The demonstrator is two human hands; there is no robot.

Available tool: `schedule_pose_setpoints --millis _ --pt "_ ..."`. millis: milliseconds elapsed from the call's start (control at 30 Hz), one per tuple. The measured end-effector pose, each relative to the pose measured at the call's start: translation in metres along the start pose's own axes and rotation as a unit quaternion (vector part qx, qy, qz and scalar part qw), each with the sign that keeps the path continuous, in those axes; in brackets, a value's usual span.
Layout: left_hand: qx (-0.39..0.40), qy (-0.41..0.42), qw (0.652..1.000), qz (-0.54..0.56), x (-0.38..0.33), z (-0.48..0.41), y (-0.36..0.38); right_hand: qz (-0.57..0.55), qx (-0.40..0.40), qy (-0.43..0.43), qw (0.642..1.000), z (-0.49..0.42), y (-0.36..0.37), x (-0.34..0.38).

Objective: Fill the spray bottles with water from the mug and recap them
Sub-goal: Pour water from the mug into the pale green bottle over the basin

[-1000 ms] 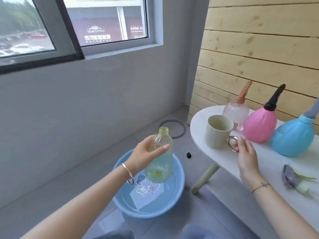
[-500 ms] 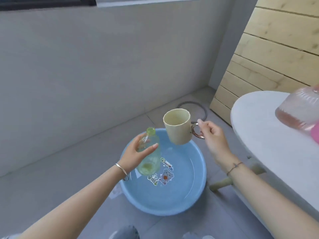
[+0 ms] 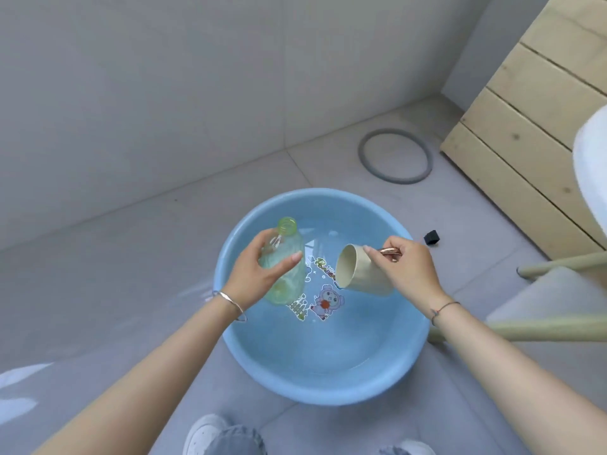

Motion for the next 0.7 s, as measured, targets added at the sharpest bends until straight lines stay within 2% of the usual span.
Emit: schedule_pose_setpoints --millis 233,700 --pt "0.011 0.01 1.0 0.009 0.015 0.0 0.01 0.082 0.014 -0.033 0.996 0.004 0.028 -0.028" --pt "0.01 0.038 0.999 0.032 0.022 -0.002 0.018 0.068 0.011 -0.037 0.997 0.006 0.047 -0.046"
Point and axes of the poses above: each hand's wrist, its own z-axis away from the middle knuckle, its own y-axis out of the palm, x = y × z, the point moved 8 cm from there along -z, towards the middle knuckle, and after that the axes turned 9 degrees about -x, right-handed, at the moved point
